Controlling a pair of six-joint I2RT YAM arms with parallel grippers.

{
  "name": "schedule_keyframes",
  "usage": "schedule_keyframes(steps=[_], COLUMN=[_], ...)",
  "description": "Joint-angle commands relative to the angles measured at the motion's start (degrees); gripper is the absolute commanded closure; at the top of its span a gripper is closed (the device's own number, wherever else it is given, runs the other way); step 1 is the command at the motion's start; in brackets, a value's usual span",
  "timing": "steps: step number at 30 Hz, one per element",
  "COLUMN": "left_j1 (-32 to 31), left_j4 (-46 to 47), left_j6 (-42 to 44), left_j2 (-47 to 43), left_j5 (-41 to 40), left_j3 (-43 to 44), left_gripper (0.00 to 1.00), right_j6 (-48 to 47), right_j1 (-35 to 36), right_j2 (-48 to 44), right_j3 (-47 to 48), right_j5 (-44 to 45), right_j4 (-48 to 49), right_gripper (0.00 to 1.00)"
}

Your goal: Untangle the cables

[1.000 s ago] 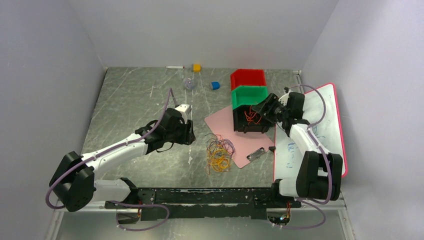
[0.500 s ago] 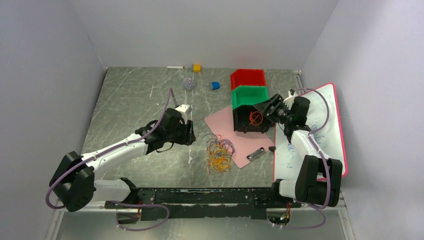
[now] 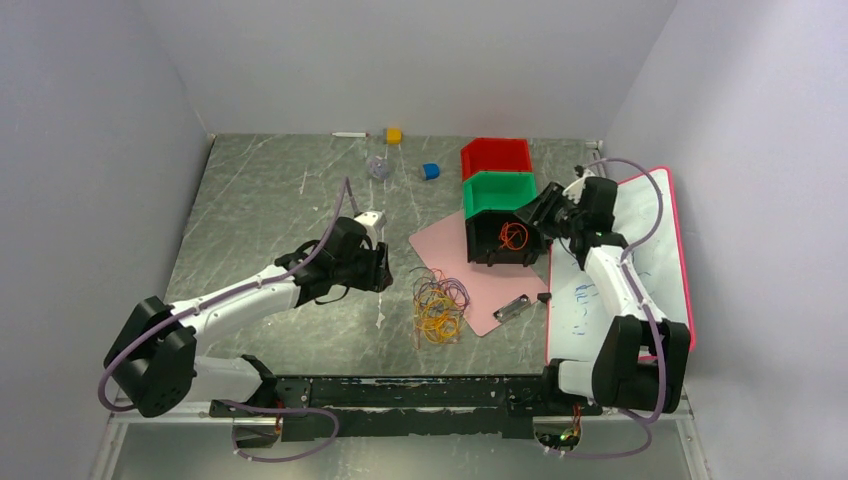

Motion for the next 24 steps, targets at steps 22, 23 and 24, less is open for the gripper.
schedule_keyframes(steps=[22,23,24], left_j1=[0.32,0.31,0.35], left_j4=[2.40,2.47,2.55], left_j6=[-0.35,-0.35,-0.37], left_j2=[1.21,1.17,1.21], left_j5=[2.54,2.56,2.63], left_j3=[-1.35,-1.63,-1.72], left_gripper=[0.49,0.49,0.49], right_j6=[-8.00,-8.72,-9.11], right_j1=[12.32,12.93,13.60], right_j2=[15.96,15.85,15.59], right_j3=[9.30,10.40,11.90], right_j5=[20.25,20.97,21.80], right_j4=[-6.92,-7.91,-9.09], right_gripper=[0.76,0.73,0.67])
